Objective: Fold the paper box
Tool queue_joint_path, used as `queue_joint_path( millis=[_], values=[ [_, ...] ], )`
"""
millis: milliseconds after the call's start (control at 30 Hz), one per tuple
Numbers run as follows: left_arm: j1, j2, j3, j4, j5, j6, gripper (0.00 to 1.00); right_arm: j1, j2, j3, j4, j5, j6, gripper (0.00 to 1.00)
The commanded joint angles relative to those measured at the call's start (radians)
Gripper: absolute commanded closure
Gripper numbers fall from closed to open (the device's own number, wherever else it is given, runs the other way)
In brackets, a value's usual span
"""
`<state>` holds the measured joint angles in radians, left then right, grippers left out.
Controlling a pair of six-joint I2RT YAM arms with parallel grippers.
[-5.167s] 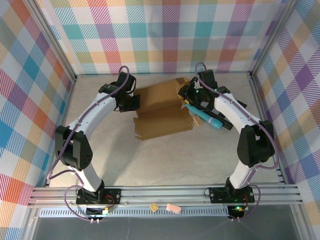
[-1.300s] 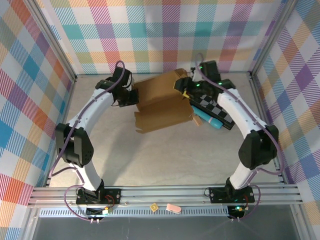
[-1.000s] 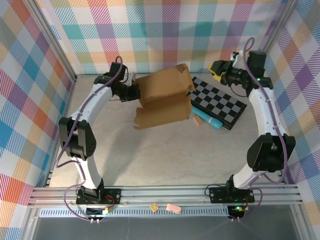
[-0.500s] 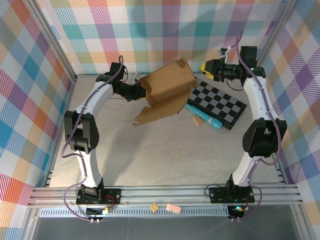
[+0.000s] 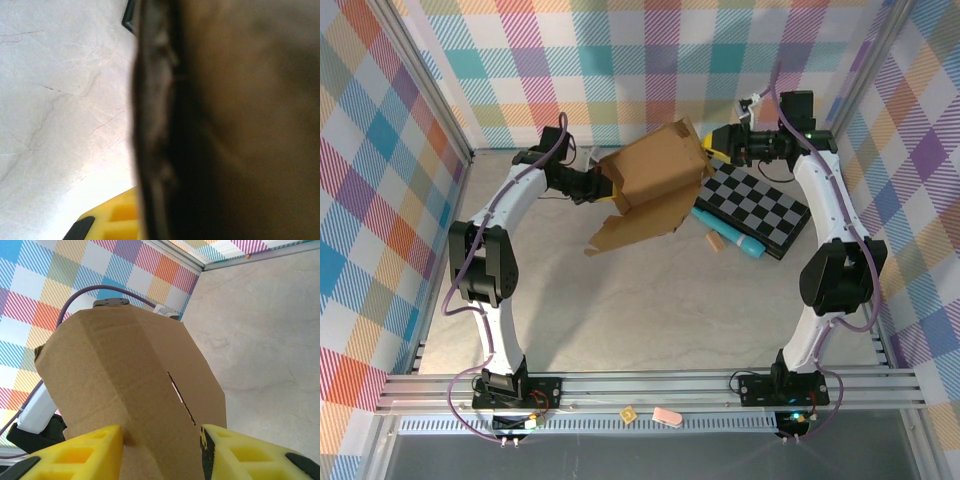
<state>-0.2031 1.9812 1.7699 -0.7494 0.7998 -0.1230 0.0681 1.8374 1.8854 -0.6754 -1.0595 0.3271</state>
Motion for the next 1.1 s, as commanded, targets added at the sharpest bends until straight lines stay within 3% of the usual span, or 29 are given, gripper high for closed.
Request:
queue_joint_path(
  millis=[0, 733, 967, 1067],
  values=[
    [-0.010, -0.037, -0.012, 0.011, 0.018, -0.014, 1.00, 0.020, -0.032, 0.028, -0.028, -0.001, -0.041, 0.55],
    [-0.049, -0.100, -0.042, -0.008, -0.032, -0.001, 1.00, 0.144, -0.055, 0.097, -0.186, 0.399, -0.216, 0.53],
    [-0.061, -0.117, -0.040, -0.022, -0.051, 0.023, 1.00, 0.211, -0.032, 0.141, -0.245, 0.581, -0.292, 0.52],
    [-0.062, -0.122, -0.037, -0.027, -0.056, 0.028, 1.00, 0.253, -0.022, 0.160, -0.263, 0.728, -0.322, 0.51]
  ],
)
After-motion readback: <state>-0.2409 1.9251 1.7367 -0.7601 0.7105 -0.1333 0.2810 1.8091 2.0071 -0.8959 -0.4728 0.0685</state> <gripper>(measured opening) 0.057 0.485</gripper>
